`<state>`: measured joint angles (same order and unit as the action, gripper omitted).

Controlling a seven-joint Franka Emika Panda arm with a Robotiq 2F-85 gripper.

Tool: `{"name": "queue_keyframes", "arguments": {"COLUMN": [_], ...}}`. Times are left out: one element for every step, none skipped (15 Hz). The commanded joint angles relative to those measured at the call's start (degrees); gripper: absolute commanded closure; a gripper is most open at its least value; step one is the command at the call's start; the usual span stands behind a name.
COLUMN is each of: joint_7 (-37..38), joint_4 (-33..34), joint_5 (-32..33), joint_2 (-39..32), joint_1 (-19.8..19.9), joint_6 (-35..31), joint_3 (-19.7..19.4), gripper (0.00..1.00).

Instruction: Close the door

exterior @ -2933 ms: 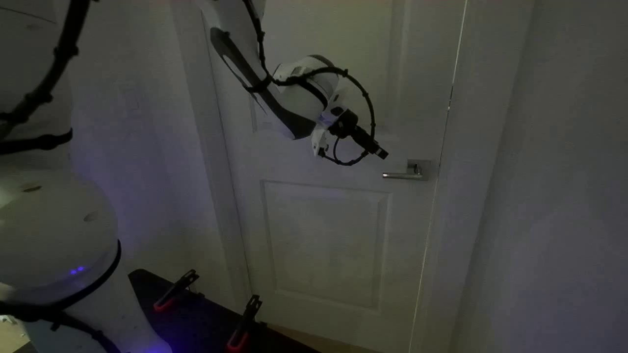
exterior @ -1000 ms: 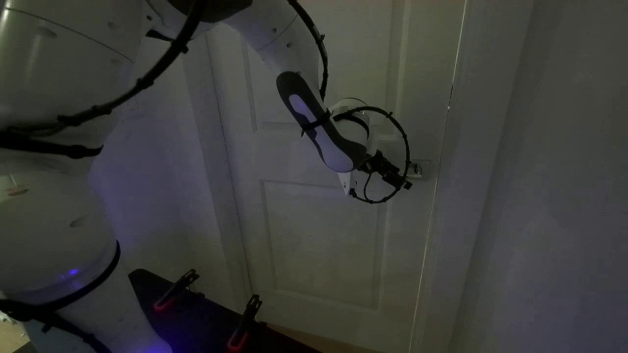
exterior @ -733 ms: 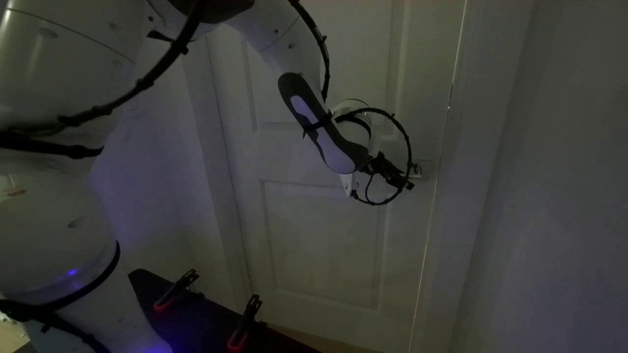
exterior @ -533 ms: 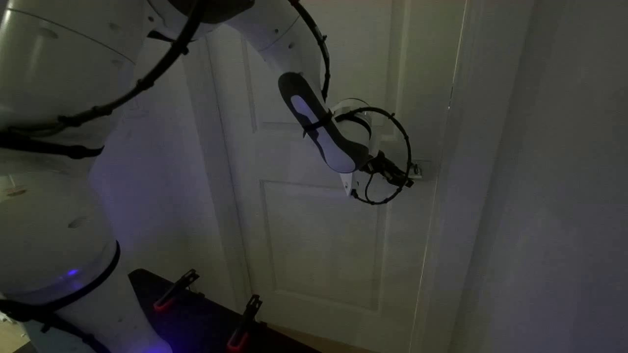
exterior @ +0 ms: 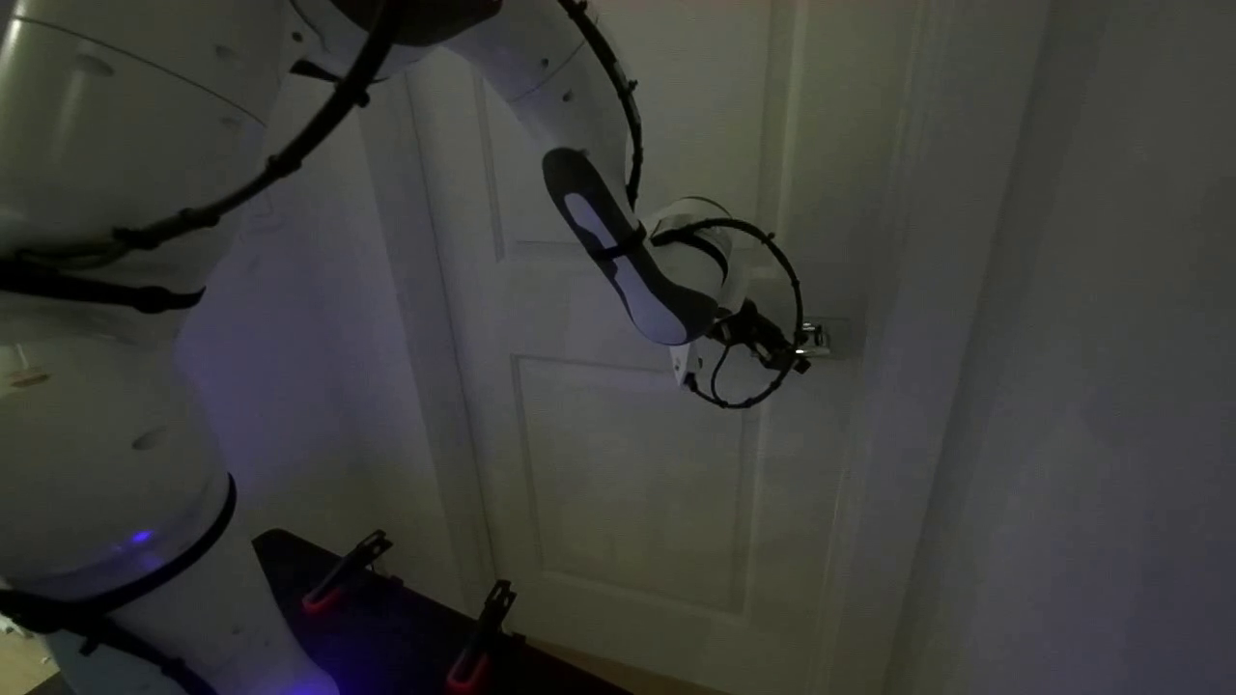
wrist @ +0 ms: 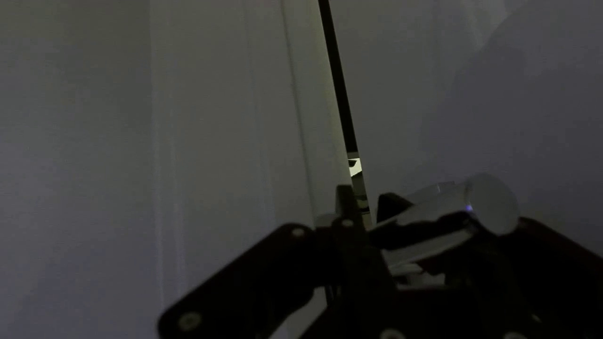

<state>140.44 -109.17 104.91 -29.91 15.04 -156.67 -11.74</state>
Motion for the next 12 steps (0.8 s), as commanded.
{"name": "queue_keyframes", "arguments": {"joint_7": [-4.8, -5.8, -6.8, -7.6, -8.2, -8.6, -9.0, -9.0, -9.2, -9.3, -9.5, -9.3], "joint_4": [-4.5, -5.6, -6.4, -7.6, -8.5, -9.8, -10.9, -12.5, -14.1, -15.3, -16.3, -17.8], "joint_5": [-5.3, -6.5, -7.6, -8.4, -9.1, -9.6, -10.1, -10.2, -10.4, -10.5, -10.9, -11.0], "joint_2": [2.4, 3.1, 3.6, 4.4, 5.1, 6.0, 6.7, 7.9, 9.2, 10.2, 11.2, 12.5], "joint_1": [0.3, 0.2, 0.2, 0.2, 0.1, 0.1, 0.2, 0.0, -0.3, -0.5, -0.7, -1.2], "joint_6": [-1.2, -1.0, -1.1, -1.0, -0.9, -0.8, -0.8, -0.8, -0.7, -0.6, -0.6, -0.3], "joint_3": [0.1, 0.1, 0.2, 0.2, 0.2, 0.2, 0.2, 0.3, 0.3, 0.5, 0.7, 0.9], "gripper": [0.96, 0.97, 0.96, 0.96, 0.98, 1.0, 1.0, 0.98, 0.98, 0.98, 0.98, 0.98]}}
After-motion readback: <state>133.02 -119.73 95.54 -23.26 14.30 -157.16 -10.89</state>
